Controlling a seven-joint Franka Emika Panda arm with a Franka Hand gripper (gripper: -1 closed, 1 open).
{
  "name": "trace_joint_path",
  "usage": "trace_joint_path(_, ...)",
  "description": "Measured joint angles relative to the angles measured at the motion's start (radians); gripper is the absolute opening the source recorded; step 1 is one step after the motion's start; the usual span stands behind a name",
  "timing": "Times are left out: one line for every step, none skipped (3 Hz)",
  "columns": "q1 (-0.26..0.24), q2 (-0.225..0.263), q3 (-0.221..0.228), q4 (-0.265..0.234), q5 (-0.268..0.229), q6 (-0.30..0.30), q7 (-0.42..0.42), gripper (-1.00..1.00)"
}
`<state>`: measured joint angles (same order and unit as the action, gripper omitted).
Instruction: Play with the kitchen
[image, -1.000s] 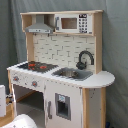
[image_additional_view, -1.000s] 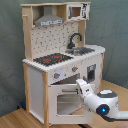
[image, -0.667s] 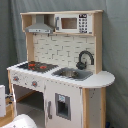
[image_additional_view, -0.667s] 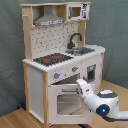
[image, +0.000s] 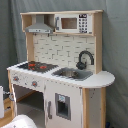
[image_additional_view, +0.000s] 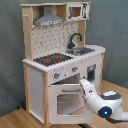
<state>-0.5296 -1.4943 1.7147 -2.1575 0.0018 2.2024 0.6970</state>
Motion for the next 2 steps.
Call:
trace_joint_path(0.006, 0.000, -0.023, 0.024, -0.088, -0.043, 0.001, 1.00)
trace_joint_path(0.022, 0.001, -0.086, 0.079, -0.135, -0.067, -0.042, 1.00)
